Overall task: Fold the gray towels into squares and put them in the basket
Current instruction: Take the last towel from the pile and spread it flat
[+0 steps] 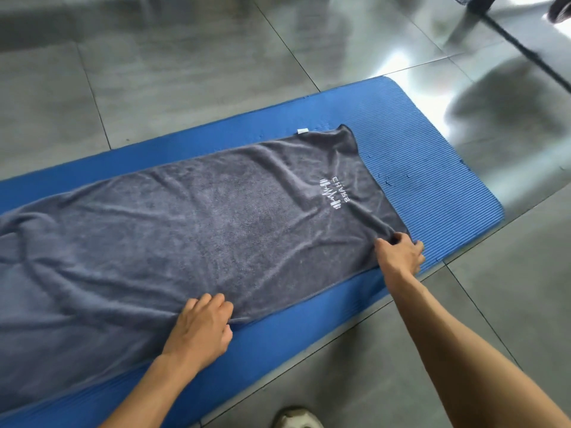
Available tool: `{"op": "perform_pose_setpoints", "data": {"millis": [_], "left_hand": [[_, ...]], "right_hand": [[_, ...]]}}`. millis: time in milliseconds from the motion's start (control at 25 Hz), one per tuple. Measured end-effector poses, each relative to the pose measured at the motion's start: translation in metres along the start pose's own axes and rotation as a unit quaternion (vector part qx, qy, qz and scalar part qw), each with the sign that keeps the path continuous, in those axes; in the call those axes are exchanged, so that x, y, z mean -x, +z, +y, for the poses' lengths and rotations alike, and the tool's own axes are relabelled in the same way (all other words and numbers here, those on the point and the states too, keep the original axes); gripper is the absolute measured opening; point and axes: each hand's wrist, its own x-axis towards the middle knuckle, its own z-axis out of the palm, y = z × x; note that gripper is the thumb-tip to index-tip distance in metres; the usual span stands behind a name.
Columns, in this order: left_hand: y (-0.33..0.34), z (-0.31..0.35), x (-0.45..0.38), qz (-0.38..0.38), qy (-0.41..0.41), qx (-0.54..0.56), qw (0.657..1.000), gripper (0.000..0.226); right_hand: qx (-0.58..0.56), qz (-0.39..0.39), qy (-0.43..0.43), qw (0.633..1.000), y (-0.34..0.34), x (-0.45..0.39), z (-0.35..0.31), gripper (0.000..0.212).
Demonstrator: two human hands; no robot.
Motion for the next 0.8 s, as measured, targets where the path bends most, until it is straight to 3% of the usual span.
{"op": "perform_pose_setpoints", "data": {"millis": [120,240,320,480,560,680,760,800], "left_hand": [[0.005,0.000,0.003,0.007,-0.024,0.017,1.000,0.031],[0.006,-0.001,0.005,0.004,-0.036,0.057,0.998,0.013],[0.002,0.001,0.003,-0.004,-0.045,0.087,0.995,0.003],[0.000,0.019,-0.002,-0.020,-0.029,0.195,0.980,0.005],[-0.002,0.025,-0.002,-0.039,0.001,0.221,0.975,0.009],[-0.004,0.011,-0.002,0.006,-0.028,0.236,0.971,0.011],[-0.007,-0.020,0.011,0.061,-0.099,0.234,0.965,0.009],[-0.008,-0.026,0.006,0.076,-0.112,0.230,0.964,0.009]], "right_hand": [[-0.062,-0.007,0.025,0.998,-0.001,0.000,0.008,0.041],[-0.125,-0.029,0.000,0.992,0.005,0.009,0.009,0.047],[-0.092,-0.025,-0.043,0.994,-0.003,0.004,0.010,0.048],[-0.021,-0.019,-0.087,0.996,-0.029,-0.024,0.014,0.068],[0.081,-0.015,-0.098,0.992,-0.030,-0.019,0.012,0.076],[0.161,-0.008,-0.257,0.953,-0.005,0.027,0.000,0.071],[0.136,-0.051,-0.422,0.895,0.039,0.085,-0.014,0.059],[0.125,-0.065,-0.465,0.874,0.051,0.107,-0.012,0.052]]}}
